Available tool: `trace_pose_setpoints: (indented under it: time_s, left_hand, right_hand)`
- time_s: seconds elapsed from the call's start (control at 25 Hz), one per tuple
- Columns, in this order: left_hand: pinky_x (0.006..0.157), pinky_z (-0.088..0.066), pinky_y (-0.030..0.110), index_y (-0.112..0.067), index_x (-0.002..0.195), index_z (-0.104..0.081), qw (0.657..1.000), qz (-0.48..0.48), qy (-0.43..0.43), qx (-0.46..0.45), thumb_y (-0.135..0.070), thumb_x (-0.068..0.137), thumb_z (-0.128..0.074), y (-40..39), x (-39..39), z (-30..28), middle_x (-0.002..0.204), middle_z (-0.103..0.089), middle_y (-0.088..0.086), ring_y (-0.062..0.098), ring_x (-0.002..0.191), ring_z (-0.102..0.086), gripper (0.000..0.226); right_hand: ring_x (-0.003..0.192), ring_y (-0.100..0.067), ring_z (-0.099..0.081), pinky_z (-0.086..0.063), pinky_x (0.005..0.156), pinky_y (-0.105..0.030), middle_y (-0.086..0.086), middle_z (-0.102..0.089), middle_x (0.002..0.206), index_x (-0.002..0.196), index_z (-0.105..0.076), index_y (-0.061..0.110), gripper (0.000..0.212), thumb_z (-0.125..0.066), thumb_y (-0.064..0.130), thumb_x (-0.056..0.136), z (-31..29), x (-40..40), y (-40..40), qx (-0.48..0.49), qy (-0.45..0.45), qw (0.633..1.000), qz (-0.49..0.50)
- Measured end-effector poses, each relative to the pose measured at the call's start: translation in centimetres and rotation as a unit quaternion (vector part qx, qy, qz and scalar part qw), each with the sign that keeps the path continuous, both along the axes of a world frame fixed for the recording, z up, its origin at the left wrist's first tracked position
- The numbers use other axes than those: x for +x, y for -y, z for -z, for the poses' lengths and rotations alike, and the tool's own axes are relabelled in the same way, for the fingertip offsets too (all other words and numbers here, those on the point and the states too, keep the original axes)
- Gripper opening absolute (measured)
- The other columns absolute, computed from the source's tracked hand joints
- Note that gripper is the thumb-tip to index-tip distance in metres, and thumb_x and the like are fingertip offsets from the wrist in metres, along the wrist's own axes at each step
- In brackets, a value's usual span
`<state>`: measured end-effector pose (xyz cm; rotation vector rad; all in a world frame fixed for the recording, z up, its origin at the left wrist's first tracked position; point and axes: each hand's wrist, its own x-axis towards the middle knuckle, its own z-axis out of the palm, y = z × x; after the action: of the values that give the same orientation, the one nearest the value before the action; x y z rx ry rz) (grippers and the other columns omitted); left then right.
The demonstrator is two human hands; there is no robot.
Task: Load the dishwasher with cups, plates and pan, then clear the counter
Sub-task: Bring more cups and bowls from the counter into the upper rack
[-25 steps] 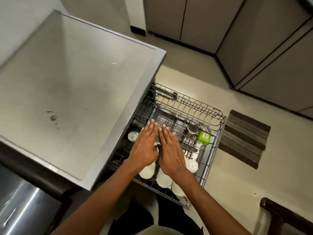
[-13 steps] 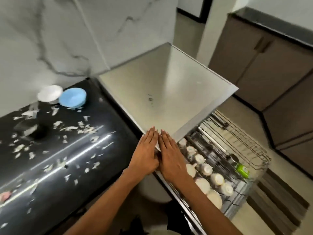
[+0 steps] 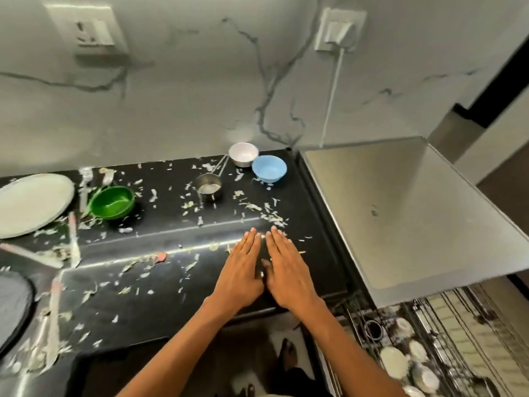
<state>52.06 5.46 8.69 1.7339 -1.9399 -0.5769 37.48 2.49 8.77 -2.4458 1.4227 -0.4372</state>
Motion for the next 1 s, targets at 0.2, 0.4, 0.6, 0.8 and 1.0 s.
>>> trace_pose_setpoints:
  time_s: [0.2, 0.4, 0.6, 0.8, 1.0]
  left_hand:
    - [0.125, -0.002, 0.032, -0.011, 0.159, -0.008, 0.995, -0.095, 0.015, 0.036, -0.019, 0.087, -0.045, 1.7, 5.3, 1.8, 0.165, 0.002, 0.001, 0.011, 0.152, 0.008, 0.08]
    - [0.124, 0.002, 0.029, -0.01, 0.158, -0.011, 0.986, -0.152, 0.024, 0.058, -0.027, 0.085, -0.04, 6.5, 9.0, 2.5, 0.166, -0.004, 0.006, 0.015, 0.153, 0.002, 0.08]
    - [0.125, -0.005, 0.033, -0.008, 0.157, -0.016, 0.973, -0.22, -0.008, 0.074, -0.027, 0.076, -0.035, 11.4, 11.7, 1.9, 0.165, -0.012, 0.009, 0.018, 0.153, -0.007, 0.085]
    - [0.125, -0.011, 0.038, -0.009, 0.157, -0.019, 0.963, -0.254, -0.02, 0.092, -0.022, 0.077, -0.04, 13.8, 13.7, 1.9, 0.165, -0.015, 0.01, 0.019, 0.153, -0.009, 0.084]
    - [0.125, -0.012, 0.031, -0.01, 0.157, -0.021, 0.961, -0.257, -0.073, 0.072, -0.014, 0.081, -0.042, 12.5, 14.1, 1.7, 0.164, -0.014, 0.003, 0.012, 0.152, -0.011, 0.079]
  right_hand:
    - [0.156, -0.017, -0.002, -0.006, 0.127, -0.036, -0.006, -0.003, 0.168, 0.16, -0.01, 0.009, 0.066, -0.043, 0.025, 0.105, 1.0, 5.5, 4.6, 0.006, -0.007, 0.996, -0.084]
    - [0.155, -0.017, -0.002, 0.009, 0.12, -0.025, -0.006, -0.004, 0.169, 0.16, -0.009, 0.012, 0.067, -0.044, 0.025, 0.105, 1.6, 10.1, 10.6, 0.007, -0.005, 0.99, -0.137]
    - [0.154, -0.019, -0.018, -0.002, 0.124, -0.027, -0.008, -0.024, 0.165, 0.158, -0.025, 0.01, 0.067, -0.053, 0.013, 0.097, 1.9, 14.5, 15.8, 0.014, 0.02, 0.983, -0.184]
    - [0.121, -0.023, -0.058, -0.045, 0.107, -0.035, -0.006, -0.066, 0.124, 0.129, -0.063, 0.009, 0.045, -0.063, 0.007, 0.084, 2.6, 18.8, 19.6, -0.005, 0.021, 0.982, -0.19]
    - [0.087, -0.02, -0.059, -0.053, 0.067, -0.036, 0.0, -0.067, 0.088, 0.095, -0.071, 0.014, 0.014, -0.069, 0.005, 0.084, 3.9, 20.1, 20.0, -0.035, 0.061, 0.985, -0.159]
